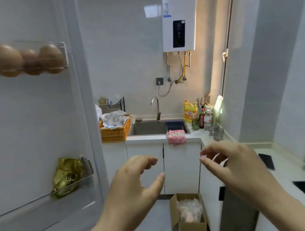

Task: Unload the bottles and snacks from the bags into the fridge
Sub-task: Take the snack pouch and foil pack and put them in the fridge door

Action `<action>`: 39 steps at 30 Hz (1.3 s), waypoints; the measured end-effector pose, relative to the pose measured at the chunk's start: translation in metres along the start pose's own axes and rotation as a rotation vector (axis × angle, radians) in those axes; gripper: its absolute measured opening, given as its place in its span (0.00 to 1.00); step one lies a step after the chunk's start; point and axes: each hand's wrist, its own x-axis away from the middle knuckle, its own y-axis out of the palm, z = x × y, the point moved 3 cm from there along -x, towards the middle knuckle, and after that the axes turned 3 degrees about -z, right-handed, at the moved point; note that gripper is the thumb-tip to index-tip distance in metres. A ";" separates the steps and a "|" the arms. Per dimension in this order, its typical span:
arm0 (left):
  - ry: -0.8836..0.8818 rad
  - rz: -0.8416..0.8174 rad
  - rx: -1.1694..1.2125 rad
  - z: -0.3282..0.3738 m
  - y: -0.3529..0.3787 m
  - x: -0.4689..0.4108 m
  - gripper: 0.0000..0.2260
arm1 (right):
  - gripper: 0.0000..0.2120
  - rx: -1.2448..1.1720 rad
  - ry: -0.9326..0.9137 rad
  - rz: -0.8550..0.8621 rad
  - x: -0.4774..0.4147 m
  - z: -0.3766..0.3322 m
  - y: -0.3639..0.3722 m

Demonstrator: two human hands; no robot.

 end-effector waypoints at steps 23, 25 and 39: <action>0.524 -0.580 0.442 0.244 0.311 -0.062 0.15 | 0.04 0.358 0.737 0.338 0.180 0.230 -0.181; 0.571 -0.601 0.478 0.258 0.326 -0.066 0.15 | 0.04 0.389 0.801 0.356 0.189 0.234 -0.187; 0.876 -1.015 0.720 0.365 0.430 -0.017 0.15 | 0.04 0.565 1.273 0.673 0.312 0.243 -0.221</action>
